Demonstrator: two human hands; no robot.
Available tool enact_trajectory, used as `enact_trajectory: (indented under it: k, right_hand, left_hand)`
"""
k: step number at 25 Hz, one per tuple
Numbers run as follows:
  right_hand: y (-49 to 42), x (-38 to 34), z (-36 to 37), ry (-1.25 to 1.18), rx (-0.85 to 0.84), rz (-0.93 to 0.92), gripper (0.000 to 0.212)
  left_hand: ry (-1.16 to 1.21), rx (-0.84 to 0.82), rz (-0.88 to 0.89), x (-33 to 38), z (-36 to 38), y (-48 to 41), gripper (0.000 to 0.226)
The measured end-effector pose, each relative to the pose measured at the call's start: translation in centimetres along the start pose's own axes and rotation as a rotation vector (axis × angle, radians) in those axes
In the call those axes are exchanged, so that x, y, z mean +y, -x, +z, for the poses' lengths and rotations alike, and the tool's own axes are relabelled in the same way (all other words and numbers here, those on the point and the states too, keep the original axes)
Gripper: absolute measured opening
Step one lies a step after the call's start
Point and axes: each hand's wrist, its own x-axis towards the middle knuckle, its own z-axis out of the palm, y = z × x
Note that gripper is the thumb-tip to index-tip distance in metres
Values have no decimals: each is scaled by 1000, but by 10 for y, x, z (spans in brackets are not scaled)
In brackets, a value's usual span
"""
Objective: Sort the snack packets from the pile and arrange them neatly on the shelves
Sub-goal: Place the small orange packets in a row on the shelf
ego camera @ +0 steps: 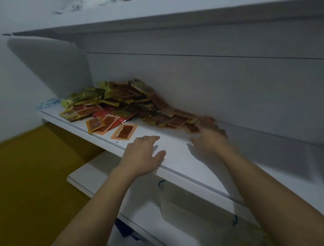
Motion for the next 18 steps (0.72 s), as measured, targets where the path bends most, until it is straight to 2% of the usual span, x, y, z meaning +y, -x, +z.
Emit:
enact_trajectory:
  k: [5,9,13,15,17,18]
  right_hand:
    - [-86,20,25,64,124,32,49]
    - [-105,34,47,93,198,76,40]
    - [-103,32,39,162,287,-41,27]
    - [-100,28,31,144,404,-99,15]
    - [-95,19,29,137,606,-180,13]
    - [-93,13,27,127,716,-242,11]
  left_hand:
    - [-50,-41,41,-7,8,-75,56]
    - [-26,-38,60,-8,29,-111,51]
    - [15,17,148,-7,42,-138,48]
    - [92,84,175,-5,49,-150,41]
    - [215,70,156,1,48,-159,35]
    - [373,27,115,4,50,-164,34]
